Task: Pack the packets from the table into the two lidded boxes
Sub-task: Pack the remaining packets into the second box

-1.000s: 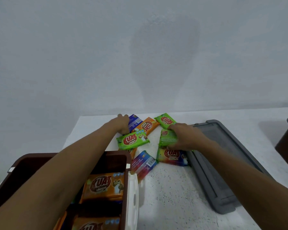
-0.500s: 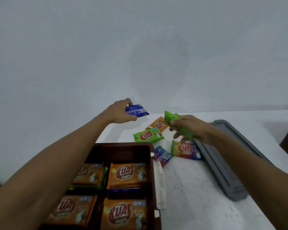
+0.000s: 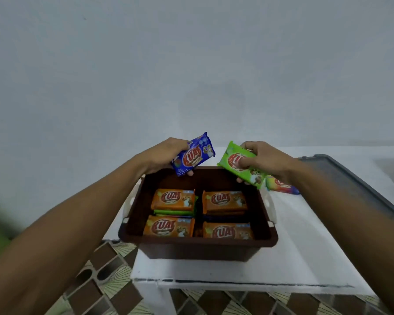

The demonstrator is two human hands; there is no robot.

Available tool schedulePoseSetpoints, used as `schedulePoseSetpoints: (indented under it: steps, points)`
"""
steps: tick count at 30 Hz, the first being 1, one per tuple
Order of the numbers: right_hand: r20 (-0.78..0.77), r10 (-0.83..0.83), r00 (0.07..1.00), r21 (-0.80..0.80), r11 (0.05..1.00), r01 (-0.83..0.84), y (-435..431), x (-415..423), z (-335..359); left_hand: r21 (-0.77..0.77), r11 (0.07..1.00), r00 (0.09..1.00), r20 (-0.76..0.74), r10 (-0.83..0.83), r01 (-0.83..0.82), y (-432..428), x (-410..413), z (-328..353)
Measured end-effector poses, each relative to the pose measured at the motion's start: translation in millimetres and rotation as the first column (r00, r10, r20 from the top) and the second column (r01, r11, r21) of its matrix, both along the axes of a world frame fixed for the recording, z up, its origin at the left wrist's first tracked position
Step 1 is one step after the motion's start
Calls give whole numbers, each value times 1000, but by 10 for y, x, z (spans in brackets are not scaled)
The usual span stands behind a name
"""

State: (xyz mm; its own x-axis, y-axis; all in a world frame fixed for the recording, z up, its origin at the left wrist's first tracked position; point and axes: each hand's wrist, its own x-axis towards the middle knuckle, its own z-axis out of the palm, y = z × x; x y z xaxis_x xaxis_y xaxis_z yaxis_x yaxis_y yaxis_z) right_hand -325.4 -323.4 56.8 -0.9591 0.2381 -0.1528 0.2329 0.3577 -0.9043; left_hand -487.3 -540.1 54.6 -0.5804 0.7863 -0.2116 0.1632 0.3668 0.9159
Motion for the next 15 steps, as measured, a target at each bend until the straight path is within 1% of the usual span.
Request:
schedulePoseSetpoints:
  steps: [2, 3, 4, 5, 7, 9, 10, 12, 13, 14, 15]
  points:
    - [-6, 27, 1000, 208, 978, -25, -104, -14, -7, -20, 1000, 999, -54, -3, 2, -158, -27, -60]
    - [11, 62, 998, 316, 947, -62, -157, -21, -8, -52, 999, 993, -117, -15, 9, -232, -48, -90]
    - [40, 109, 993, 428, 897, -116, -211, -32, -18, -98, 995, 980, -192, -45, 27, -306, -60, -120]
    - [76, 160, 984, 535, 827, -176, -245, -54, -44, -153, 986, 961, -260, -99, 60, -355, -73, -151]
    - [165, 243, 956, 664, 689, -290, -326, -106, -138, -284, 947, 896, -364, -253, 152, -423, -60, -206]
    - [231, 259, 938, 739, 581, -342, -386, -149, -296, -414, 892, 789, -480, -383, 182, -440, -33, -288]
    - [229, 244, 942, 791, 518, -327, -402, -153, -365, -449, 879, 732, -545, -410, 159, -426, -21, -332]
    - [163, 202, 966, 891, 389, -232, -429, -130, -509, -460, 885, 608, -685, -403, 68, -417, 13, -421]
    - [113, 196, 974, 920, 349, -177, -434, -108, -563, -460, 888, 517, -757, -399, 12, -413, 36, -462]
    - [70, 199, 977, 931, 338, -135, -447, -91, -593, -469, 882, 403, -816, -414, -43, -420, 57, -498]
    - [43, 207, 977, 928, 353, -115, -453, -76, -600, -481, 873, 290, -850, -440, -85, -426, 75, -532]
